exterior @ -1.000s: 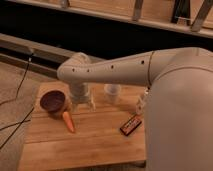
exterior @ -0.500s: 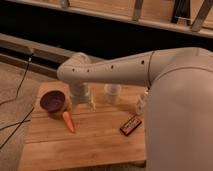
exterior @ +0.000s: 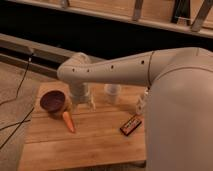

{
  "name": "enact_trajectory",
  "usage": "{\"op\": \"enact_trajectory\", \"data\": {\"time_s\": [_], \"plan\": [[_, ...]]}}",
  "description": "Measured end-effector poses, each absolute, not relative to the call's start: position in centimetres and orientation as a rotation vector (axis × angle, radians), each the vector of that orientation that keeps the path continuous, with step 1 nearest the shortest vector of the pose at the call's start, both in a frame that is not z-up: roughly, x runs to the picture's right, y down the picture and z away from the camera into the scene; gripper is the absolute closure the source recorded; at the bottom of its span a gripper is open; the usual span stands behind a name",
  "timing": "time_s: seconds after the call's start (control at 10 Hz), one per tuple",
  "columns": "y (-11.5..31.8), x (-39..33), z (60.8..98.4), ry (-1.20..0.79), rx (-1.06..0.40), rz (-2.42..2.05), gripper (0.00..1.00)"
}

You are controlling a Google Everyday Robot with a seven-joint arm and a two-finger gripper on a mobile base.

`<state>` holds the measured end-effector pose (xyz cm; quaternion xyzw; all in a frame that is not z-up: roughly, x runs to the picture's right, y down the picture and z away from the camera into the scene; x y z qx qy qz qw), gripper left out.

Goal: Knock the bottle over

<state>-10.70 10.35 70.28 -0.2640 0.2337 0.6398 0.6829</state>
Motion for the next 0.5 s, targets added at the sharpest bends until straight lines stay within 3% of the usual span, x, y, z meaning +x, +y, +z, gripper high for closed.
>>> {"op": "enact_trajectory", "data": {"time_s": [0.5], "plan": [[10.7, -4.9, 69.8, 0.609, -0.607, 1.51, 0.35]]}}
